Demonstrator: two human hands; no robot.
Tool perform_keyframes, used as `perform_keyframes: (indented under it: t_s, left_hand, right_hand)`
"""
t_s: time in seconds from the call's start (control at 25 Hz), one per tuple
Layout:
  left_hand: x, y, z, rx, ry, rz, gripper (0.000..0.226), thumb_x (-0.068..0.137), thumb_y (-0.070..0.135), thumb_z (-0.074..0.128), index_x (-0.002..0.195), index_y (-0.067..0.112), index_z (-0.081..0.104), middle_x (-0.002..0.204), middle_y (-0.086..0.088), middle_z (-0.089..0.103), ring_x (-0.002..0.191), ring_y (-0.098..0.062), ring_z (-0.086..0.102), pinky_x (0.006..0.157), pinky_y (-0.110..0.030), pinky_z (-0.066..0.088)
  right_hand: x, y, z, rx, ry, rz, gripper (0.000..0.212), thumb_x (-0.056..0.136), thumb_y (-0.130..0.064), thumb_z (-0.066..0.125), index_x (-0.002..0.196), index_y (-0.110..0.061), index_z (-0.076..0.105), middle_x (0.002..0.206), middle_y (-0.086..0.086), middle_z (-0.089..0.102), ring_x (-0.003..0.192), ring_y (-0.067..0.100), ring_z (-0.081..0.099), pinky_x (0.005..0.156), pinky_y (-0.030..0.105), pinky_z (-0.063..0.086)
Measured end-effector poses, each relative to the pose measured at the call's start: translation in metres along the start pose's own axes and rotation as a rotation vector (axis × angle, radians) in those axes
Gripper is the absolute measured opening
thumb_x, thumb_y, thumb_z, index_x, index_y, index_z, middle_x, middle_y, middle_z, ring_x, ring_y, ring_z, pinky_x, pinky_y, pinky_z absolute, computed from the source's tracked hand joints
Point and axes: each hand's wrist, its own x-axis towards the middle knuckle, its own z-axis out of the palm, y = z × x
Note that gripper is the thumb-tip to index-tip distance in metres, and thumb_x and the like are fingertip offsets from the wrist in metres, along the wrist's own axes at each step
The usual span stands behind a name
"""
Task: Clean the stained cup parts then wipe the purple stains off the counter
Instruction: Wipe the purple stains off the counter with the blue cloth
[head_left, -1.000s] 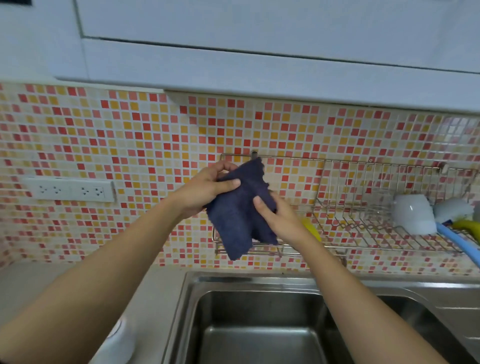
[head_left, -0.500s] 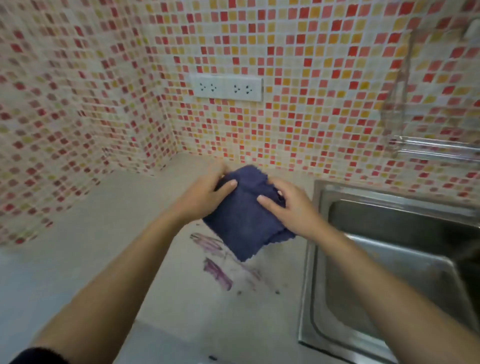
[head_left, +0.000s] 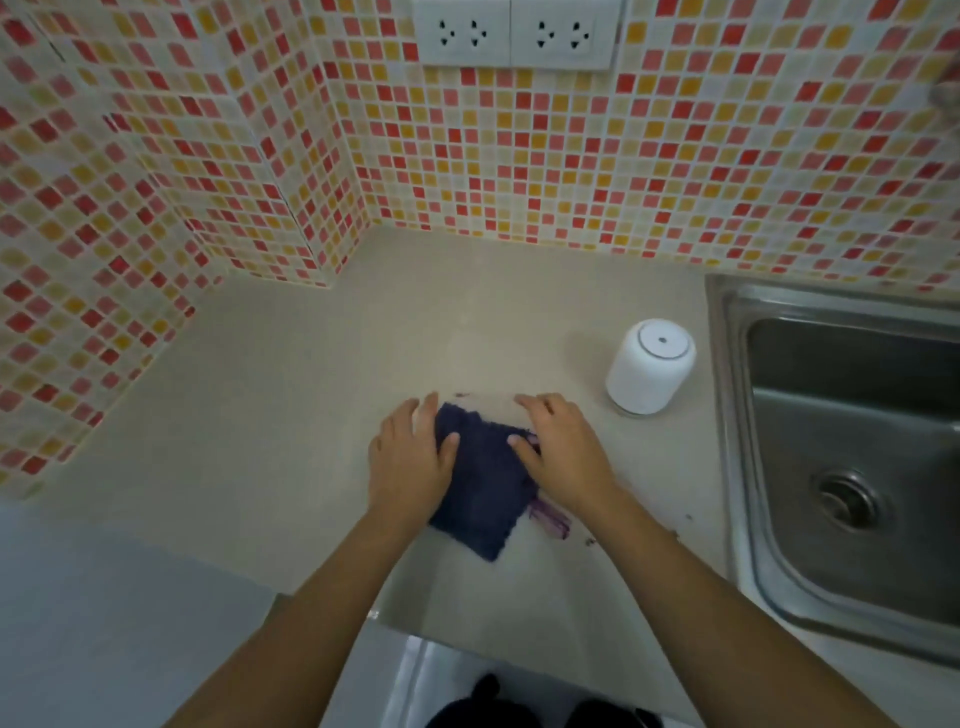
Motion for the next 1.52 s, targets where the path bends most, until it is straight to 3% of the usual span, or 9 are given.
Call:
perform_keyframes:
  t_s: [0.08, 0.16, 0.28, 0.44, 0.64, 0.84, 1.08, 1.32, 1.52]
  left_hand:
    - [-0.001, -0.001, 0.014, 0.083, -0.049, 0.409, 0.05, 0.097, 0.047, 0.026, 0.139, 0.022, 0.038, 0.144, -0.005, 0.045, 0.13, -0.028, 0.046, 0.099, -0.049, 0.041]
    - [0.001, -0.004, 0.031, 0.18, -0.281, 0.604, 0.057, 0.094, 0.057, 0.008, 0.145, 0.035, 0.021, 0.154, 0.008, 0.023, 0.143, -0.024, 0.022, 0.106, -0.063, 0.023]
    - [0.039, 0.005, 0.058, 0.182, -0.383, 0.456, 0.054, 0.093, 0.058, 0.007, 0.145, 0.045, 0.002, 0.156, 0.019, -0.001, 0.146, -0.017, -0.006, 0.109, -0.067, 0.002]
    - [0.084, 0.041, 0.066, 0.119, -0.314, 0.216, 0.053, 0.098, 0.048, 0.016, 0.148, 0.037, 0.002, 0.159, 0.012, -0.001, 0.146, -0.019, -0.006, 0.113, -0.061, 0.0]
    - [-0.038, -0.003, 0.048, 0.157, -0.222, 0.161, 0.058, 0.094, 0.049, 0.012, 0.148, 0.029, 0.016, 0.157, 0.006, 0.015, 0.146, -0.021, 0.008, 0.11, -0.061, 0.011]
    - [0.09, -0.012, 0.053, 0.062, -0.127, -0.205, 0.053, 0.099, 0.034, 0.017, 0.149, 0.018, 0.012, 0.159, -0.003, 0.012, 0.146, -0.024, 0.008, 0.116, -0.052, 0.012]
    - [0.03, 0.044, 0.073, 0.06, -0.256, 0.371, 0.054, 0.098, 0.039, 0.012, 0.148, 0.021, 0.02, 0.157, 0.002, 0.019, 0.145, -0.018, 0.013, 0.116, -0.045, 0.02]
    - [0.09, 0.029, 0.07, 0.04, -0.14, -0.087, 0.053, 0.1, 0.033, 0.016, 0.15, 0.016, 0.012, 0.159, -0.004, 0.012, 0.146, -0.022, 0.008, 0.117, -0.047, 0.012]
    - [0.009, 0.051, 0.069, -0.031, -0.308, 0.275, 0.055, 0.098, 0.039, 0.012, 0.148, 0.017, 0.017, 0.158, -0.001, 0.014, 0.146, -0.018, 0.009, 0.116, -0.046, 0.019]
  right_hand:
    - [-0.031, 0.02, -0.008, 0.041, 0.154, 0.055, 0.036, 0.092, -0.031, 0.047, 0.122, -0.012, 0.054, 0.114, 0.009, 0.059, 0.102, 0.027, 0.054, 0.089, 0.032, 0.04]
    - [-0.073, 0.053, -0.02, 0.012, 0.248, 0.152, 0.042, 0.091, -0.038, 0.038, 0.113, -0.01, 0.059, 0.106, 0.01, 0.063, 0.097, 0.029, 0.056, 0.086, 0.032, 0.04]
    - [-0.113, 0.106, -0.034, -0.098, 0.249, 0.376, 0.056, 0.09, -0.043, 0.028, 0.121, -0.005, 0.054, 0.122, 0.018, 0.058, 0.113, 0.036, 0.052, 0.099, 0.044, 0.034]
    - [-0.109, 0.146, -0.033, -0.196, 0.066, 0.481, 0.082, 0.084, -0.061, 0.009, 0.147, -0.009, 0.019, 0.156, 0.01, 0.016, 0.144, 0.024, 0.012, 0.113, 0.046, 0.007]
    - [-0.113, 0.152, -0.024, -0.195, -0.019, 0.52, 0.086, 0.08, -0.068, 0.001, 0.148, -0.015, -0.002, 0.157, 0.002, -0.007, 0.143, 0.016, -0.008, 0.112, 0.041, -0.004]
    - [-0.109, 0.152, -0.021, -0.222, -0.019, 0.531, 0.081, 0.082, -0.067, 0.001, 0.146, -0.018, -0.008, 0.153, -0.003, -0.015, 0.142, 0.016, -0.013, 0.113, 0.039, -0.005]
    - [-0.11, 0.154, -0.02, -0.25, -0.013, 0.538, 0.082, 0.083, -0.064, 0.001, 0.148, -0.014, -0.003, 0.157, 0.002, -0.008, 0.142, 0.015, -0.011, 0.114, 0.04, -0.002]
    - [-0.108, 0.152, -0.02, -0.234, 0.003, 0.538, 0.08, 0.084, -0.063, 0.002, 0.148, -0.015, -0.003, 0.157, 0.001, -0.007, 0.142, 0.013, -0.012, 0.113, 0.037, -0.005]
    - [-0.108, 0.151, -0.022, -0.223, 0.012, 0.533, 0.079, 0.085, -0.061, 0.002, 0.148, -0.015, -0.002, 0.158, 0.002, -0.005, 0.143, 0.015, -0.009, 0.113, 0.038, -0.005]
